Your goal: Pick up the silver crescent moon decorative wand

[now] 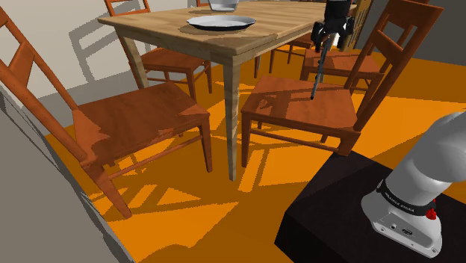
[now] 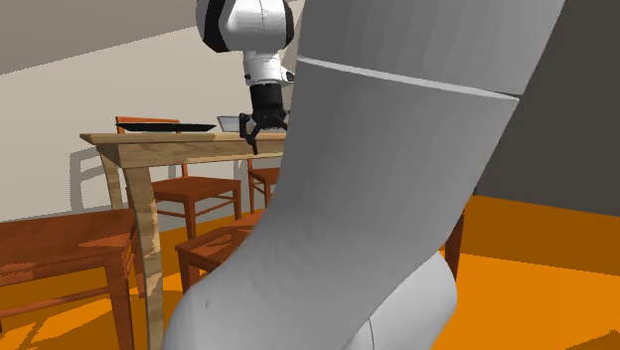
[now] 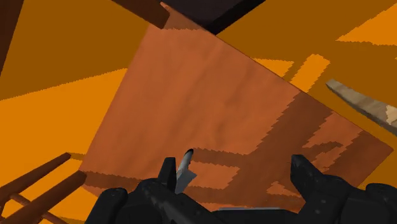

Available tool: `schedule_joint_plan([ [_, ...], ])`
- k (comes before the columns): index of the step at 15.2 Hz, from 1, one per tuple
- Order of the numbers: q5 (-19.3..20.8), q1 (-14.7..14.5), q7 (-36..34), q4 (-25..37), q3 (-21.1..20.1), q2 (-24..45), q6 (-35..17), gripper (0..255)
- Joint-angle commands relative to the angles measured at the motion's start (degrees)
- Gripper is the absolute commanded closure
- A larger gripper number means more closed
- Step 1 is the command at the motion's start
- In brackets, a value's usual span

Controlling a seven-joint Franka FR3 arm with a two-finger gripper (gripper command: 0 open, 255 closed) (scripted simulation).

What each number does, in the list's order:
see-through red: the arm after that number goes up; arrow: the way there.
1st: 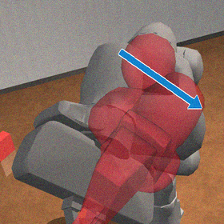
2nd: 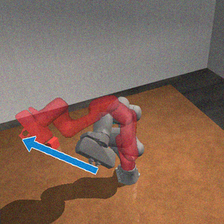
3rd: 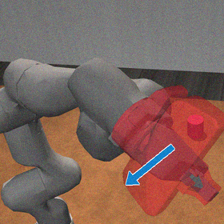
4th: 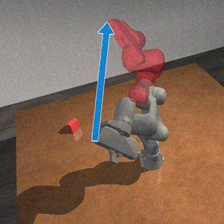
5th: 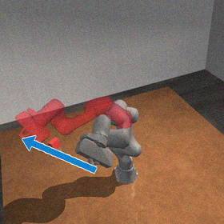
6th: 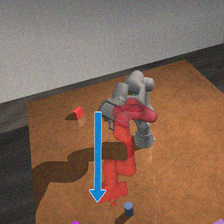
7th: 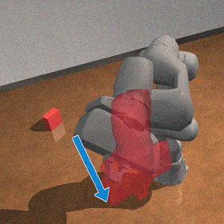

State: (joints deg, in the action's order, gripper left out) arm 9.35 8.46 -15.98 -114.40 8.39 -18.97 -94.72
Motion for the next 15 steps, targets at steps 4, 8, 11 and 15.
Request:
schedule_joint_plan([
  [4,0.0,2.6,-2.6,9.1,2.8,8.0,0.4,0],
  [8,-0.7,4.8,-4.1,17.3,5.3,14.7,1.3,0],
  [11,-1.1,5.7,-4.8,19.6,6.2,17.1,1.1,0],
  [15,-0.9,5.8,-5.2,15.9,6.3,16.5,-2.1,0],
])
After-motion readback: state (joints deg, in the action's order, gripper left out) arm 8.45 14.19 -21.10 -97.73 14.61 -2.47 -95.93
